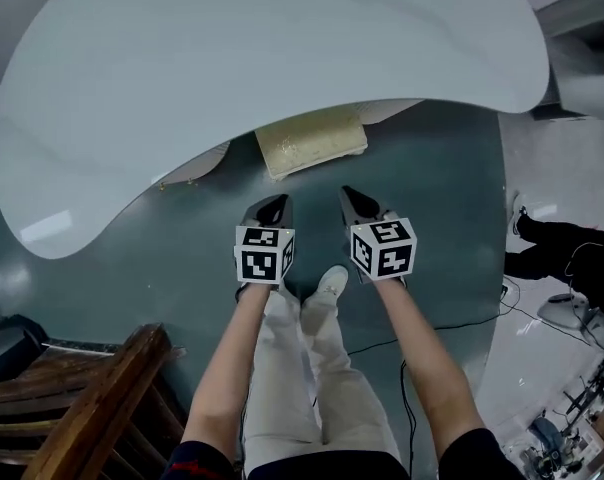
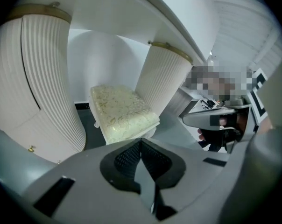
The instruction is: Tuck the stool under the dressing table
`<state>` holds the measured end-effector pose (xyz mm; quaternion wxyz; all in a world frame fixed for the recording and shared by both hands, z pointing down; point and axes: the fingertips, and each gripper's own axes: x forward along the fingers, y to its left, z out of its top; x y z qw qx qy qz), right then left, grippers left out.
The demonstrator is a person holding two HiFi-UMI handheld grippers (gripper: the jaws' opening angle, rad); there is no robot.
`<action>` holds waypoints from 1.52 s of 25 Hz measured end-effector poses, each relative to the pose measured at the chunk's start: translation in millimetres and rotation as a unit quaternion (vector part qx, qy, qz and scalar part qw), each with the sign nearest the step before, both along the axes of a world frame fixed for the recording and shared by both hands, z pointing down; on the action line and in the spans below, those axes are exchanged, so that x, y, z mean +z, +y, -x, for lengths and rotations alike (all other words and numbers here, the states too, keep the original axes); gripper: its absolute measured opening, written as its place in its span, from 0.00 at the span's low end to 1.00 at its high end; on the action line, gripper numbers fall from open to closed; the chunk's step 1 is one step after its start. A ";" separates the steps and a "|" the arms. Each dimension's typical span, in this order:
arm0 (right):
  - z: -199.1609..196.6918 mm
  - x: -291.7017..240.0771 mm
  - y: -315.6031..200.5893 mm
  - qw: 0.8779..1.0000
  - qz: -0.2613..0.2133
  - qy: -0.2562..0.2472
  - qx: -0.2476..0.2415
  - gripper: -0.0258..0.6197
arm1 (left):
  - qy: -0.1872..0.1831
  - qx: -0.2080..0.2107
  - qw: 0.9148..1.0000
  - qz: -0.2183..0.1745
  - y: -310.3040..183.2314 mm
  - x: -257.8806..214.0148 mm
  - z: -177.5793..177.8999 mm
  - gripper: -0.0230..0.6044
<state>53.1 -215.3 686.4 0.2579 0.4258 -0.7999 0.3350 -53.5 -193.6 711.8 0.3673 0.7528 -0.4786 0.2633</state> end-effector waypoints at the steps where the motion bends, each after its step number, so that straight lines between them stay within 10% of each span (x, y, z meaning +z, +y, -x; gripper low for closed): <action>1: 0.7 -10.6 1.8 1.000 -0.007 -0.001 -0.003 0.07 | 0.000 0.000 1.000 -0.008 -0.8 -10.7 -2.0 0.06; 20: -54.6 -168.2 30.9 0.996 -0.056 -0.065 0.024 0.07 | 0.017 0.004 0.996 -0.086 18.8 -184.0 -42.3 0.06; 38: -22.9 -309.9 65.7 0.984 -0.162 -0.067 -0.030 0.07 | 0.022 0.037 0.979 -0.200 40.9 -334.7 -45.7 0.06</action>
